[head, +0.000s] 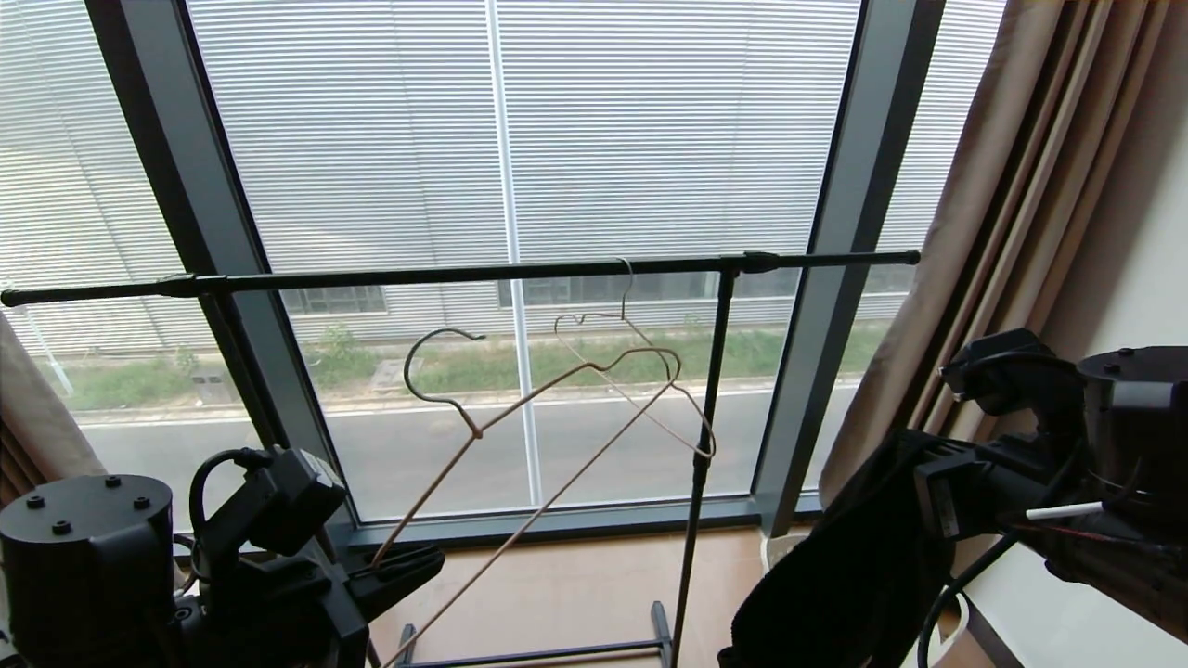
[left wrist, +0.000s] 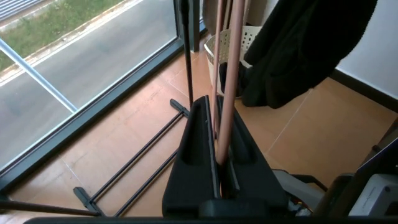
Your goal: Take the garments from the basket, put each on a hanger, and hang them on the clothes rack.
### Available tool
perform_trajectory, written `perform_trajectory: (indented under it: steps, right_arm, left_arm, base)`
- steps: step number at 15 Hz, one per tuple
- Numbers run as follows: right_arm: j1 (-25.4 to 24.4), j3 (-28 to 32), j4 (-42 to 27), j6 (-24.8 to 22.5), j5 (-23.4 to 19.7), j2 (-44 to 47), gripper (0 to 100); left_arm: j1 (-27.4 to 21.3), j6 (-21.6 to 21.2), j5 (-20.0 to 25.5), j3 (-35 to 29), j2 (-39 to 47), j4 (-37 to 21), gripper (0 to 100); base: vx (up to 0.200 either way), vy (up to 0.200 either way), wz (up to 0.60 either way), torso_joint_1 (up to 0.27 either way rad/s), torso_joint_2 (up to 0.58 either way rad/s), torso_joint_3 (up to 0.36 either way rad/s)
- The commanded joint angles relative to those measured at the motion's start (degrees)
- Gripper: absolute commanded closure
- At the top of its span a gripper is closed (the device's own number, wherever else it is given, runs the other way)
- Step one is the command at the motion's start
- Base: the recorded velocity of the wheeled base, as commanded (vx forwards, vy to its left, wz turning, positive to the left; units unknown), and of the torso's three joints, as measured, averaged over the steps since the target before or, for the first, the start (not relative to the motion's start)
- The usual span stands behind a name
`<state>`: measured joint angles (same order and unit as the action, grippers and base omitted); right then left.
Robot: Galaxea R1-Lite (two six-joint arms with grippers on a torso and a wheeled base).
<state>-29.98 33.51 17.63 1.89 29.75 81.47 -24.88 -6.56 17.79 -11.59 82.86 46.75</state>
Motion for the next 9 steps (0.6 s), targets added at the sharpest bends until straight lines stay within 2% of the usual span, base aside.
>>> perform_trajectory:
  steps: [1, 2, 4, 5, 6, 7, 9]
  right_arm:
    - [-0.08, 0.85, 0.04, -0.04, 0.14, 0.27, 100]
    - [-0.17, 1.2, 0.04, -0.13, 0.67, 0.53, 100]
    - [-0.08, 3.84, 0.04, -2.59, 4.97, 2.2, 100]
    - [0.01, 4.46, -0.05, -3.21, 5.76, 2.47, 100]
    - [0.36, 7.45, -0.23, -6.28, 7.34, 3.61, 100]
    - [0.45, 7.62, -0.23, -6.28, 7.43, 3.7, 100]
    - [1.85, 10.61, 0.13, -6.55, 7.78, 7.21, 100]
  left_arm:
    - [-0.96, -0.03, -0.03, 0.61, 0.02, 0.27, 100]
    - [-1.4, -0.03, -0.03, 1.13, -0.15, 0.53, 100]
    - [-4.56, -0.12, 0.14, 5.0, -0.51, 2.47, 100]
    - [-5.18, -0.38, 0.41, 5.79, -0.51, 2.91, 100]
    - [-6.32, -2.41, 1.64, 8.25, -0.33, 4.4, 100]
    - [-6.32, -2.49, 1.81, 8.25, -0.33, 4.49, 100]
    - [-8.08, -4.69, 6.21, 9.57, 0.55, 4.49, 100]
  base:
    - [0.0, 0.0, 0.0, 0.0, 0.0, 0.0]
    - [0.0, 0.0, 0.0, 0.0, 0.0, 0.0]
    - [0.0, 0.0, 0.0, 0.0, 0.0, 0.0]
    - [0.0, 0.0, 0.0, 0.0, 0.0, 0.0]
    - [0.0, 0.0, 0.0, 0.0, 0.0, 0.0]
    - [0.0, 0.0, 0.0, 0.0, 0.0, 0.0]
    - [0.0, 0.0, 0.0, 0.0, 0.0, 0.0]
